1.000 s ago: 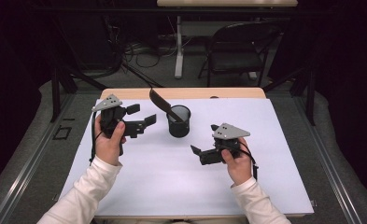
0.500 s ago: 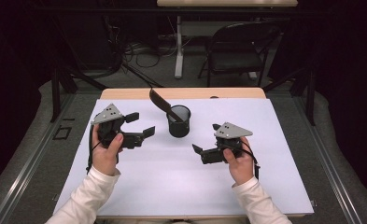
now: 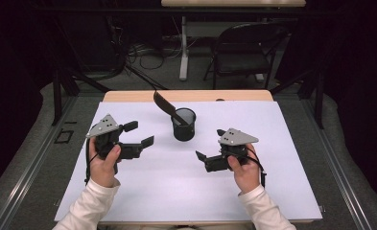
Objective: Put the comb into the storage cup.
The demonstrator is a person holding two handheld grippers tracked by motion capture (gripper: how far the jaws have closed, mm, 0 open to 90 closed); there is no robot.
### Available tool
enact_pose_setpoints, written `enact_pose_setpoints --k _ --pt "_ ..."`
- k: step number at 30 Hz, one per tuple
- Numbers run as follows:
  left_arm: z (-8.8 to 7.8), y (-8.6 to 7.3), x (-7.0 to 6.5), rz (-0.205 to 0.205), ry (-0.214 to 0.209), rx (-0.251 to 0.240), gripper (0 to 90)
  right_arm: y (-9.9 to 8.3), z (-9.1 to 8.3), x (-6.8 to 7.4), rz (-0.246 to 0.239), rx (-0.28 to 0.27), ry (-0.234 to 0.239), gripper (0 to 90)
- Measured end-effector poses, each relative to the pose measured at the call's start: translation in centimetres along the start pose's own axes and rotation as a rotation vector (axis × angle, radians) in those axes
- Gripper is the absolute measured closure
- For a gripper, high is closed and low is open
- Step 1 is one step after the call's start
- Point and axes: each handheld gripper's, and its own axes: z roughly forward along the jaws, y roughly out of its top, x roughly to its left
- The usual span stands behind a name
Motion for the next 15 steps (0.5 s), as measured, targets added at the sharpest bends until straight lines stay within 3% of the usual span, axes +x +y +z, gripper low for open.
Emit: enact_pose_setpoints --k 15 --pt "-1.4 -1.9 -0.4 0.016 -0.005 0.003 16.0 -0.8 -1.9 0.4 0.020 0.009 0.030 0.0"
